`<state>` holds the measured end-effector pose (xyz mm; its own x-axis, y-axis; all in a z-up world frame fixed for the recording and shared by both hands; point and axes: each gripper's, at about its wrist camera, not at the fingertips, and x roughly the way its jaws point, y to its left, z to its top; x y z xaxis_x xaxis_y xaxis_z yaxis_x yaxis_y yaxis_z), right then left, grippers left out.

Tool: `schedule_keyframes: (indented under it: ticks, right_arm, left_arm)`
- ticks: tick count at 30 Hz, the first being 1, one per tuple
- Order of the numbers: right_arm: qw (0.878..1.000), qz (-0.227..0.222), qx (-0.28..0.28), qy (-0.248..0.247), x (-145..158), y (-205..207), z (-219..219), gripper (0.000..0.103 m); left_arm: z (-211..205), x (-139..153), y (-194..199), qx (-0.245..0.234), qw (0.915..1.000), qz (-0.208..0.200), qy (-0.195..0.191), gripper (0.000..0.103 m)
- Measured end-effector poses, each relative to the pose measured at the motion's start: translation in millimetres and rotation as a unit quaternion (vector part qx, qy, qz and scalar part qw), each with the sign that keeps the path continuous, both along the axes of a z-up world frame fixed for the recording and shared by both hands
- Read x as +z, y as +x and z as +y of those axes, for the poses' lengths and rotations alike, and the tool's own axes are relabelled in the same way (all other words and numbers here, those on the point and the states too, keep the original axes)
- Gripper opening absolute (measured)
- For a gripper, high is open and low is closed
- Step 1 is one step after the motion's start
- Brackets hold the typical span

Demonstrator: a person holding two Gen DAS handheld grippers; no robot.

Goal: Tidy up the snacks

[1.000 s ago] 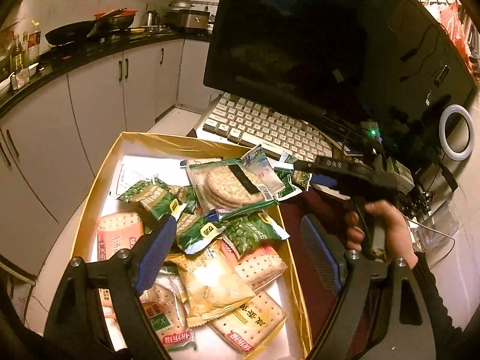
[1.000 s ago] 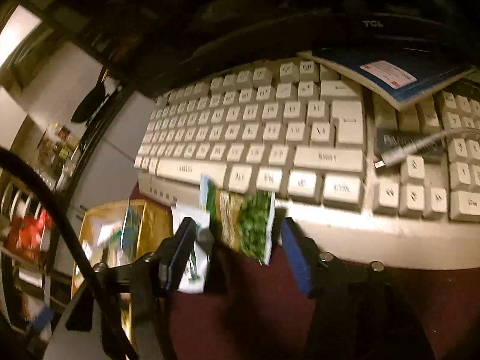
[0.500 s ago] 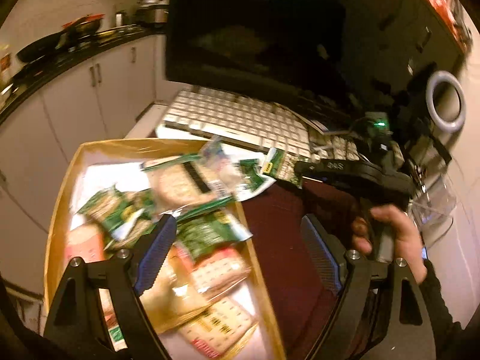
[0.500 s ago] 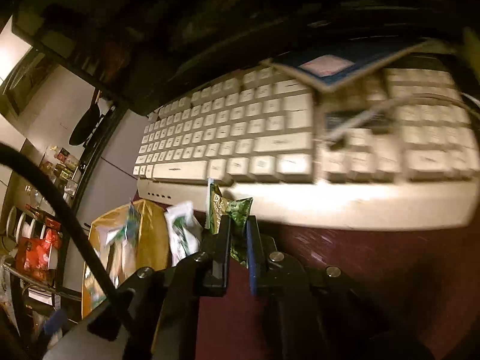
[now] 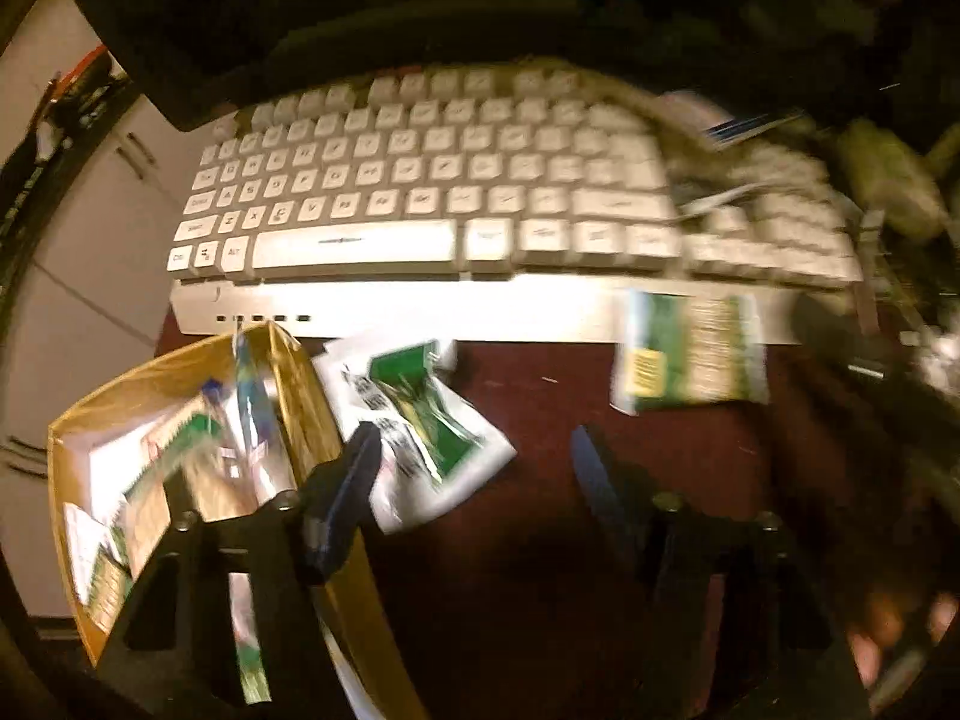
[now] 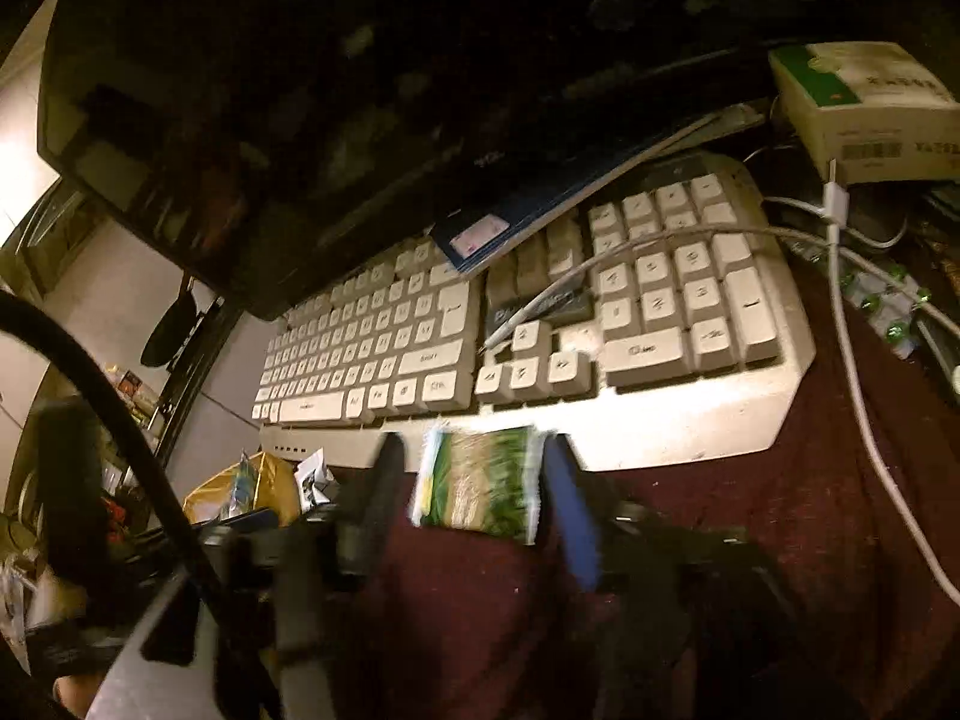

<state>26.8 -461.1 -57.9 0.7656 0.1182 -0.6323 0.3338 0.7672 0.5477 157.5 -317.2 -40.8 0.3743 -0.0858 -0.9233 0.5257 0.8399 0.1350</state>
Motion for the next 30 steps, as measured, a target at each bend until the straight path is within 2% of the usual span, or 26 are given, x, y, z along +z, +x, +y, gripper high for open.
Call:
schedule_keyframes:
  ticks: [2,3,4,5,6,8,10,12,15,19,21,24,25,26,28,30]
  right_arm:
    - [1.000,0.001,0.003,0.008,-1.7,0.0,-1.4,0.054]
    - [1.000,0.003,0.005,0.012,-2.9,0.1,-2.0,0.054]
    - [1.000,0.007,0.009,0.016,-4.6,1.2,-1.5,0.054]
    - [1.000,0.009,0.011,0.019,-5.8,1.2,-2.1,0.054]
    - [1.000,0.011,0.014,0.021,-6.7,0.9,-2.3,0.054]
    - [0.999,0.020,0.021,0.027,-9.9,4.4,-0.7,0.054]
    - [0.999,0.028,0.029,0.036,-13.4,6.6,0.4,0.054]
    - [0.998,0.040,0.029,0.038,-18.0,7.6,3.0,0.054]
    - [0.998,0.052,0.033,0.034,-22.6,9.3,5.1,0.054]
    - [0.998,0.048,0.042,0.008,-21.4,11.8,14.3,0.060]
    - [0.998,0.044,0.048,0.003,-21.2,14.8,18.1,0.062]
    - [0.997,0.051,0.056,-0.027,-19.3,21.7,25.0,0.062]
    - [0.996,0.057,0.055,-0.045,-18.1,23.3,29.4,0.059]
    - [0.994,0.068,0.052,-0.069,-17.7,24.9,34.4,0.045]
    - [0.990,0.081,0.047,-0.108,-17.4,25.7,40.7,0.031]
    - [0.990,0.074,0.050,-0.110,-16.9,22.5,41.9,0.027]
  left_arm:
    - [-5.0,-9.6,6.9,0.002,0.9997,-0.002,0.025,0.054]
    - [-6.6,-13.0,8.3,0.003,0.9992,-0.007,0.038,0.046]
    - [-7.2,-14.4,8.9,0.001,0.9990,-0.015,0.041,0.042]
    - [-6.3,-14.6,9.9,0.004,0.9988,-0.016,0.046,0.026]
    - [-4.8,-12.4,9.3,0.003,0.9990,-0.012,0.042,0.021]
    - [1.9,-2.0,2.9,0.002,0.9998,-0.010,0.018,0.018]
    - [18.9,16.4,-9.5,0.003,0.9993,0.007,-0.036,0.018]
    - [37.3,35.7,-26.8,-0.003,0.9954,0.021,-0.093,0.018]
    - [71.0,60.0,-54.4,-0.008,0.9834,0.031,-0.179,0.018]
    - [103.2,66.9,-80.5,0.001,0.9644,0.050,-0.260,0.018]
    - [118.2,68.6,-90.3,0.008,0.9540,0.061,-0.293,0.018]
    - [134.7,75.8,-100.5,0.017,0.9457,0.055,-0.320,0.018]
    - [144.5,79.6,-103.7,0.020,0.9433,0.049,-0.328,0.018]
    - [154.3,82.9,-106.4,0.026,0.9414,0.041,-0.334,0.018]
    - [171.1,88.0,-110.1,0.038,0.9399,0.025,-0.338,0.018]
    - [184.4,88.2,-109.7,0.048,0.9388,0.017,-0.341,0.018]
